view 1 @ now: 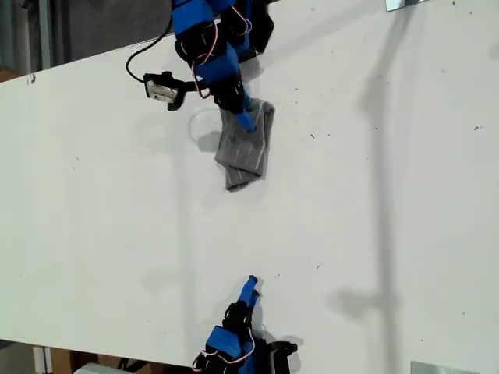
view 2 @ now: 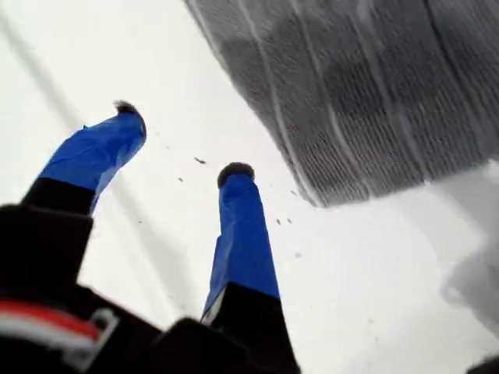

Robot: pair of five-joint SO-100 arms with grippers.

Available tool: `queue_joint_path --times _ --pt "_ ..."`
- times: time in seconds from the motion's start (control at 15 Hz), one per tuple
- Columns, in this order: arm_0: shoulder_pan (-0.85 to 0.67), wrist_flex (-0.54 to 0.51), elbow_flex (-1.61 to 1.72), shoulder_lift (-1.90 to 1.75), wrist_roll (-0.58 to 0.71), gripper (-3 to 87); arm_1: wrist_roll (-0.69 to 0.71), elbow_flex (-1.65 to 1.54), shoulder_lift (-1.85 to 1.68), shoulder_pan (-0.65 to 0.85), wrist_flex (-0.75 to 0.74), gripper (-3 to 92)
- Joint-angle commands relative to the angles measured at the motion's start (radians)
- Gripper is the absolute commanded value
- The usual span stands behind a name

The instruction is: Grasp corners of a square towel and fold twice.

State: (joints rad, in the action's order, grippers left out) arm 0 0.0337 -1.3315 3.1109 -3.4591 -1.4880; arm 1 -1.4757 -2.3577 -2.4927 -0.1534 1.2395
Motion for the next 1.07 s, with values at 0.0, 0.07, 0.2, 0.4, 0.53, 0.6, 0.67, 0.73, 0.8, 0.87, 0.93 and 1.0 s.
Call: queue_joint_path --times 0.0,0.07,0.2,0.4,0.53,0.6,0.67,0.73,0.8,0.87,0.93,1.0 --pt "-0.028 0.014 0.002 -0.005 0.02 24.0 0.155 0.037 -0.19 0.008 -0.13 24.9" --pt "-0.051 0.003 -0.006 -0.006 0.034 24.0 0.179 -0.015 -0.304 0.009 -0.156 24.5" --pt "-0.112 0.002 -0.014 -0.008 0.061 23.9 0.17 -0.19 -0.615 0.003 -0.129 23.8" --pt "-0.163 0.002 -0.006 -0.006 0.02 23.8 0.141 -0.295 -0.796 -0.018 -0.032 28.7" --pt "-0.149 0.009 -0.002 -0.006 0.049 23.7 -0.008 -0.354 -0.798 0.029 0.097 32.3" --pt "-0.115 0.021 0.006 -0.006 0.038 23.5 -0.222 -0.413 -0.799 0.028 0.163 30.2" --pt "-0.118 0.026 0.008 -0.006 0.117 22.8 -0.38 -0.462 -0.799 0.009 0.204 26.2" --pt "-0.135 0.025 0.008 -0.006 0.268 22.3 -0.373 -0.465 -0.799 -0.008 0.21 24.2" --pt "-0.117 0.025 0.008 -0.006 0.322 21.5 -0.313 -0.457 -0.799 -0.028 0.235 25.6" --pt "-0.094 0.025 0.008 -0.006 0.364 20.6 -0.267 -0.445 -0.799 -0.038 0.282 25.3" --pt "-0.092 0.026 0.008 -0.008 0.436 19.5 -0.25 -0.445 -0.799 -0.02 0.285 25.2" --pt "-0.097 0.026 0.008 -0.008 0.431 18.9 -0.25 -0.445 -0.799 -0.008 0.287 25.2"
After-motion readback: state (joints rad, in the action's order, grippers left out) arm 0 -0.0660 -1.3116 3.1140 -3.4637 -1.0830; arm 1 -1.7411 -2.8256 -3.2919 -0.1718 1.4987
